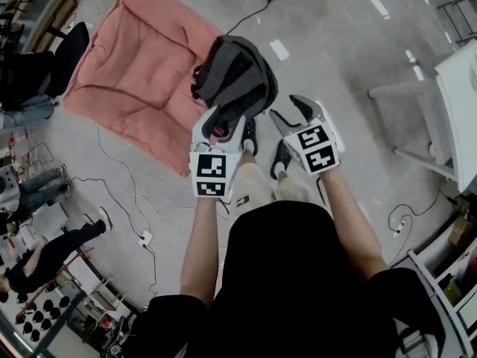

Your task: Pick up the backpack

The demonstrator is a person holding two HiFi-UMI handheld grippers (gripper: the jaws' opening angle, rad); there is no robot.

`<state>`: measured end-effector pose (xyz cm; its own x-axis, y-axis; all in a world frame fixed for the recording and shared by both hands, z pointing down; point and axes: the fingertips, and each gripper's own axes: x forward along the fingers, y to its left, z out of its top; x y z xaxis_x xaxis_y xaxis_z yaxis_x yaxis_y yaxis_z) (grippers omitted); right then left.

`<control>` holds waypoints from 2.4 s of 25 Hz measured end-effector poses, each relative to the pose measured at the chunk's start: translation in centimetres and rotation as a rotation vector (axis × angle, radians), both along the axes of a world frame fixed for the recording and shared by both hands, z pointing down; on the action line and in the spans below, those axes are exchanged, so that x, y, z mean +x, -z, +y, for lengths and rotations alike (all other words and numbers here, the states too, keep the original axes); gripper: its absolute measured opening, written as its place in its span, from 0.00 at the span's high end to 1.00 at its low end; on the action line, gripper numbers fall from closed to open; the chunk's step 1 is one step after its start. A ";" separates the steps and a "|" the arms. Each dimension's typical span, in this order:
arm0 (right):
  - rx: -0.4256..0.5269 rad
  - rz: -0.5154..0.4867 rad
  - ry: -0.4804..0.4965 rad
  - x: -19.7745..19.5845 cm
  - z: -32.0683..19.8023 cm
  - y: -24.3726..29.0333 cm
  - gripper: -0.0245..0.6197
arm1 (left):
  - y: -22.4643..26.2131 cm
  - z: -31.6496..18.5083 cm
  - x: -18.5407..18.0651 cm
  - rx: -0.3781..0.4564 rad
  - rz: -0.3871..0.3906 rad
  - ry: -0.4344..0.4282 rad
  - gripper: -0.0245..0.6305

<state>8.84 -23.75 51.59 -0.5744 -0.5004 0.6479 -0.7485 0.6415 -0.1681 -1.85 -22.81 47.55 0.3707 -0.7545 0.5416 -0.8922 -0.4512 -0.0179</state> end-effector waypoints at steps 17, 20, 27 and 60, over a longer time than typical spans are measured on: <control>-0.163 0.122 -0.154 -2.6 -7.3 -11.0 0.55 | -9.5 -11.2 -3.6 -0.135 -0.021 -0.196 0.57; -0.204 0.154 -0.158 -2.7 -7.9 -13.2 0.52 | -11.6 -13.1 -3.9 -0.155 -0.039 -0.245 0.54; -0.268 0.206 -0.165 -3.2 -9.4 -17.7 0.49 | -15.9 -17.1 -5.0 -0.197 -0.076 -0.311 0.51; -0.312 0.167 -0.231 -2.6 -10.6 -23.0 0.54 | -25.9 -21.7 -5.2 -0.234 -0.156 -0.318 0.52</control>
<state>6.25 -34.39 74.60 -0.3442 -0.3682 0.8637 -0.9001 0.3913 -0.1919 -7.09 -44.55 73.43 0.4650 -0.4654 0.7531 -0.7026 -0.7116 -0.0059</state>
